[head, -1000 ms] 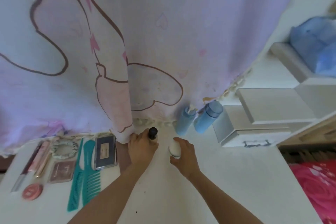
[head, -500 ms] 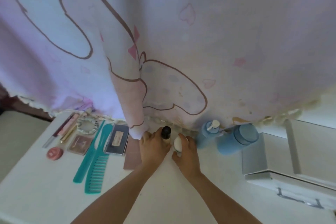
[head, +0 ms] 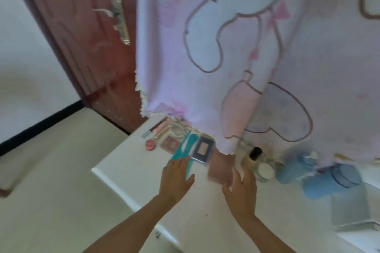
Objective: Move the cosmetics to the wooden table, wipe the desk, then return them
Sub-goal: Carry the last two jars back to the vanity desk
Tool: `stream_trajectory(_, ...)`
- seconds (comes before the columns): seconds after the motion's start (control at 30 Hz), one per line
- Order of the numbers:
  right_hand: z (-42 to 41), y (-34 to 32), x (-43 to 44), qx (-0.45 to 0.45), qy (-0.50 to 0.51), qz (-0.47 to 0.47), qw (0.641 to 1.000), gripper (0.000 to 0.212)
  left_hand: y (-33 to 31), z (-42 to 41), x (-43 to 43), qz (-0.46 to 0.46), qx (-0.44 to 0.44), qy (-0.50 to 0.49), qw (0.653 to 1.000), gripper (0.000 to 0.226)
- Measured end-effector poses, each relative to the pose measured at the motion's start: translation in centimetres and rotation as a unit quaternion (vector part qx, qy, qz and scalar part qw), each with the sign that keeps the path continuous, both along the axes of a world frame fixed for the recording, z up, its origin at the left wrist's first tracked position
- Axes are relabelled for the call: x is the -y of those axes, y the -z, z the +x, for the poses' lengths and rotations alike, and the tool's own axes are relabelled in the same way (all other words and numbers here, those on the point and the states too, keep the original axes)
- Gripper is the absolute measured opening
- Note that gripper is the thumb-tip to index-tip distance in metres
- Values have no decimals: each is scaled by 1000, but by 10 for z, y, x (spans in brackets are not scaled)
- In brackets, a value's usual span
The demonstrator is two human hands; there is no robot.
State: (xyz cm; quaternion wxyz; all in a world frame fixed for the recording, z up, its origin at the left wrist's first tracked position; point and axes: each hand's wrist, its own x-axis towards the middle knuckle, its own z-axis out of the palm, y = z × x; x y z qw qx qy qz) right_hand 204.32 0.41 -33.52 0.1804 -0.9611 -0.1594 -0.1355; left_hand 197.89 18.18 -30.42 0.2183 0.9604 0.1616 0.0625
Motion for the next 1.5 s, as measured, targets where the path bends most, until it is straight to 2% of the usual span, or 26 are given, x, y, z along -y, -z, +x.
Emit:
stream_trajectory(0.13,-46,-27,-100,55,-91,3,994,41,-15,-87,-94,-5,38,-99,994,56)
stream_trajectory(0.27,-95,-53,-219,130,-202,12,971,42,-41,-185,-195,17,36,-197,980,65)
stream_trajectory(0.4,-150,-75,-322,130,-289,49,947,53,-73,-287,-274,31,71,-324,943,56)
stream_trajectory(0.6,-228,-109,-448,144,-408,47,900,52,-102,-402,-356,29,109,-468,877,53)
stream_trajectory(0.73,-268,-116,-524,158,-469,62,867,51,-107,-443,-397,28,115,-521,845,52)
stream_trajectory(0.93,-302,-131,-657,157,-538,113,821,48,-119,-483,-490,62,103,-564,817,53)
stream_trajectory(1.13,-326,-152,-800,97,-571,134,804,45,-138,-512,-599,67,106,-606,786,52)
stream_trajectory(1.3,-359,-142,-887,47,-608,118,784,40,-125,-538,-662,29,127,-657,742,50)
stream_trajectory(1.5,-397,-127,-980,11,-626,96,774,38,-105,-573,-762,21,129,-665,735,50)
